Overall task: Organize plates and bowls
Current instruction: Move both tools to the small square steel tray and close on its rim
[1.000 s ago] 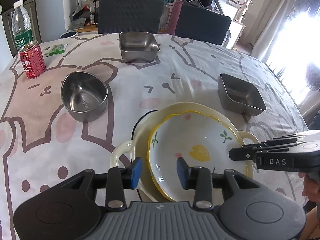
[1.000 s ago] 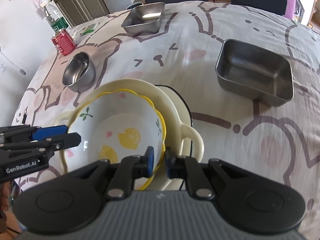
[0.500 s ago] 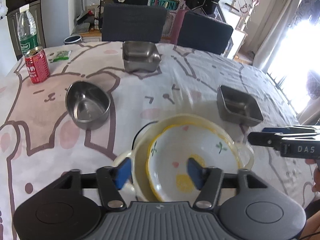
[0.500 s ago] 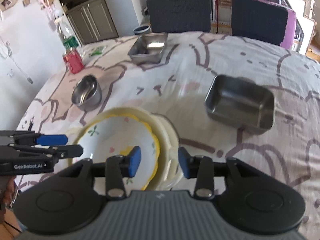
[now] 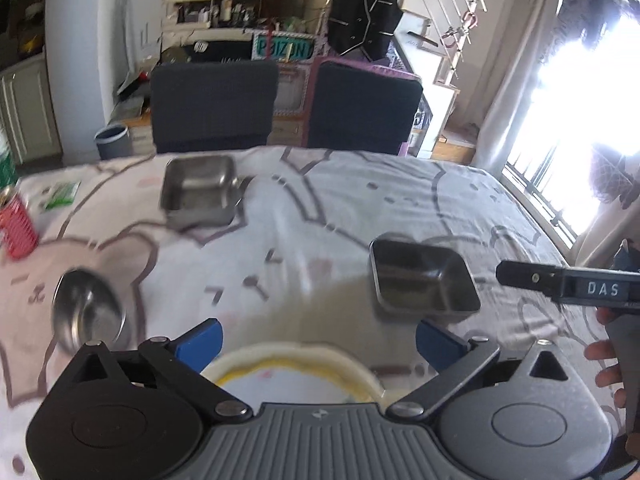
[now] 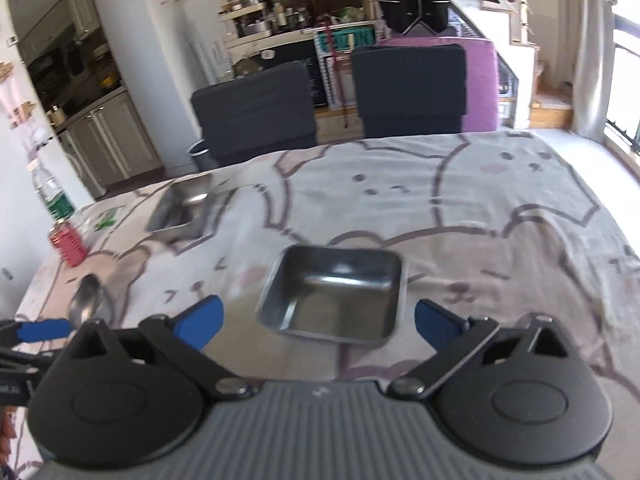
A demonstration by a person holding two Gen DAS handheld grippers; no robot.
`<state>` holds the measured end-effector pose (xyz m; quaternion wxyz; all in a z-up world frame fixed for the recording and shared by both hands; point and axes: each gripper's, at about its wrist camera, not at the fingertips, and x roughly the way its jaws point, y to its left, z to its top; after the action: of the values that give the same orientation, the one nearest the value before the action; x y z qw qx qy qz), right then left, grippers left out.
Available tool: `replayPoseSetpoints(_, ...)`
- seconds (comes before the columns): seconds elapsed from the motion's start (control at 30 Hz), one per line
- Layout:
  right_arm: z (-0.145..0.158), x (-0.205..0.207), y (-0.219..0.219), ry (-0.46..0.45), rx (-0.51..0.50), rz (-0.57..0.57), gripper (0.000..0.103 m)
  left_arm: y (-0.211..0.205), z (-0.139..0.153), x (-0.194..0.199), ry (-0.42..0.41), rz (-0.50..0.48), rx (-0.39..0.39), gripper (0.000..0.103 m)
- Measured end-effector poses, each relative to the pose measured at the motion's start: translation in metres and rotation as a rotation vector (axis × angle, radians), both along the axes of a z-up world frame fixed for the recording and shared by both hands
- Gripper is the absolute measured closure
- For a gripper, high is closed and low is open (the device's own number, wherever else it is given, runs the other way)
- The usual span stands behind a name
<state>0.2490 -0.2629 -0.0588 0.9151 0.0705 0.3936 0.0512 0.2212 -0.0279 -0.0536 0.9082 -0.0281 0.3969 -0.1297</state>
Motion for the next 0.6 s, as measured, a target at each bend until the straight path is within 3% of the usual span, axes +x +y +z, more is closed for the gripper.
replayPoseSetpoints(0.17,-0.005,0.015,-0.028,0.021,-0.037,-0.067,0.000,-0.020,0.001,0.033,0.038,-0.020,-0.022,0.000)
replayPoseSetpoints(0.27,-0.007,0.025,-0.045,0.041,-0.052,-0.135,0.001,-0.033,0.000,0.054,0.051,-0.037,0.014,0.002)
replayPoseSetpoints(0.33,-0.006,0.031,-0.057,0.042,-0.018,-0.163,0.004,-0.042,-0.004,0.068,0.050,-0.055,0.028,0.009)
replayPoseSetpoints(0.4,-0.009,0.037,-0.065,0.063,0.049,-0.160,0.014,-0.047,-0.012,0.083,0.077,-0.072,0.013,0.032)
replayPoseSetpoints(0.47,-0.014,0.045,-0.072,0.106,0.084,-0.169,0.030,-0.048,-0.021,0.091,0.099,-0.068,-0.032,0.045)
replayPoseSetpoints(0.6,-0.026,0.058,-0.071,0.158,0.098,-0.148,0.044,-0.053,-0.041,0.107,0.163,-0.069,-0.083,0.059)
